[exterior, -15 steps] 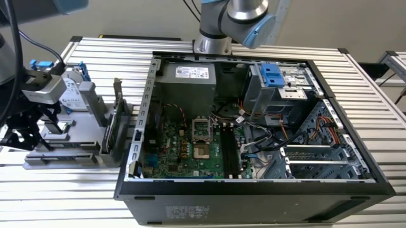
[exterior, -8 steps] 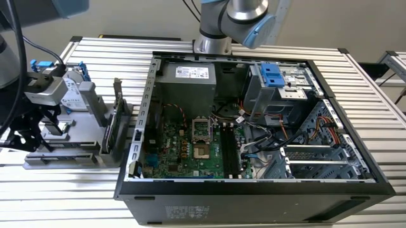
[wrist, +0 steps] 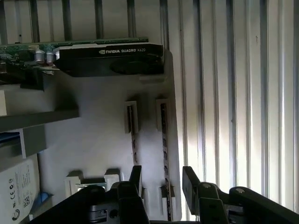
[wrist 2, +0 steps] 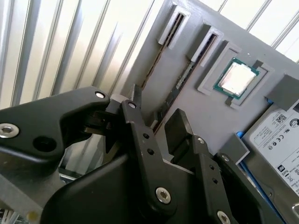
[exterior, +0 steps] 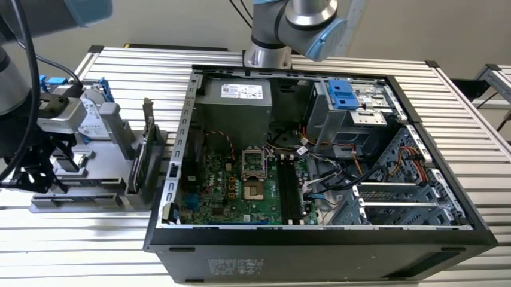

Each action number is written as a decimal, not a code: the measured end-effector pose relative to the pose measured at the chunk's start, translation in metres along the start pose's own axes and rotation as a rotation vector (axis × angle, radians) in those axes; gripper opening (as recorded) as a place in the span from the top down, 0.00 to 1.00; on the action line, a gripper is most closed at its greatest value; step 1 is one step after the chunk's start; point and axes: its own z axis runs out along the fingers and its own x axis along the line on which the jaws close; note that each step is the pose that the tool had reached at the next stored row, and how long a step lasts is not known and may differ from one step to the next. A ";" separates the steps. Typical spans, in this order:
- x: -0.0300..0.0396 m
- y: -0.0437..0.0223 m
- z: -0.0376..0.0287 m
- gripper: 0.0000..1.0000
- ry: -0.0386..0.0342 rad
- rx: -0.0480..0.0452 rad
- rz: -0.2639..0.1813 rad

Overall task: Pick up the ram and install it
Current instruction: 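Pick up the ram and move it above insertion slot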

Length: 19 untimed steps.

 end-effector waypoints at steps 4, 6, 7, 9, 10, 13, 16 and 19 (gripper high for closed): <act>-0.0039 0.0002 0.0028 0.00 0.0000 0.0001 -0.006; -0.0048 0.0003 0.0048 0.00 0.0001 0.0002 -0.007; -0.0051 0.0003 0.0059 0.00 0.0000 0.0005 -0.007; -0.0055 0.0004 0.0080 0.00 -0.0001 0.0009 -0.008; -0.0056 0.0004 0.0091 0.00 0.0000 0.0009 -0.008; -0.0060 0.0005 0.0122 0.00 -0.0001 0.0012 -0.009; -0.0069 0.0005 0.0153 0.00 -0.0002 0.0014 -0.009; -0.0079 0.0006 0.0188 0.00 -0.0002 0.0014 -0.009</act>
